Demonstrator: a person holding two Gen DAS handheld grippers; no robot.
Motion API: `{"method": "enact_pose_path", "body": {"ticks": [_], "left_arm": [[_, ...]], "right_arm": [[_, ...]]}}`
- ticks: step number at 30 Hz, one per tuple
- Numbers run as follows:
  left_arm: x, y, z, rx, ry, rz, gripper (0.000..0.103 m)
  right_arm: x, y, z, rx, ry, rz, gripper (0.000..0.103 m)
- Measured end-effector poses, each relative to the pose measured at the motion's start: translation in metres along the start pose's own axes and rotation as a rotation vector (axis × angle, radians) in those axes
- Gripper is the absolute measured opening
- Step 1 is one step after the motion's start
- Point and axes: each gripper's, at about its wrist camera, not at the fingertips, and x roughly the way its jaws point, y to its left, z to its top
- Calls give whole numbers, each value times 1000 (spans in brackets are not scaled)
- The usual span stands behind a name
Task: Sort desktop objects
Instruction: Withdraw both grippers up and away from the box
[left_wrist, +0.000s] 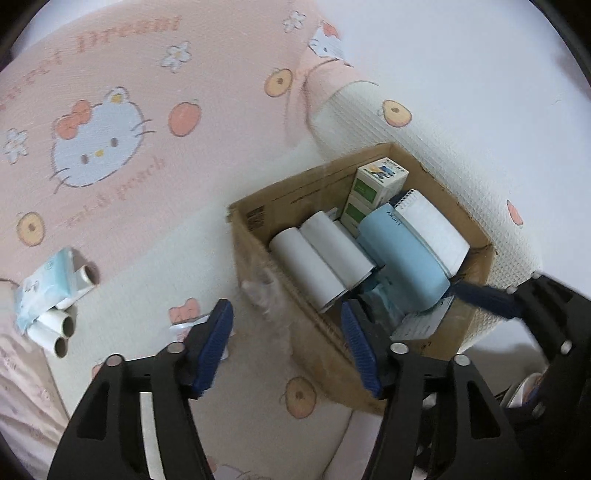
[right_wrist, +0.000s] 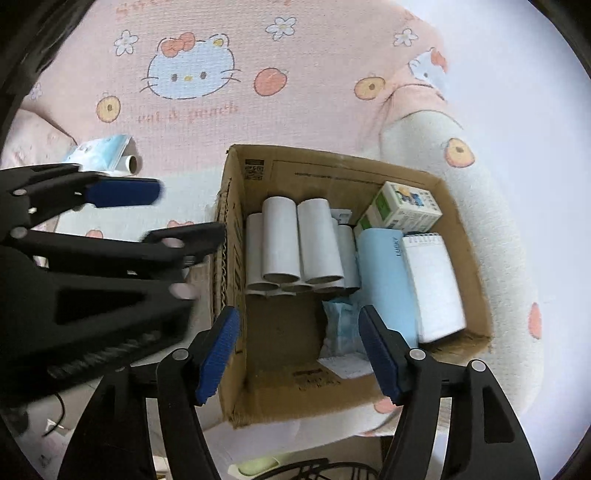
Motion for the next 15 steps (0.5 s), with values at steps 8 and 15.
{"method": "enact_pose_path", "body": {"ticks": [8, 15], "left_arm": [[-19, 4, -22, 8, -39, 112, 70], [-24, -1, -21, 43, -58, 130, 70]], "right_arm": [[-14, -9, -8, 111, -30, -66, 75], [-11, 3, -8, 114, -35, -81, 75]]}}
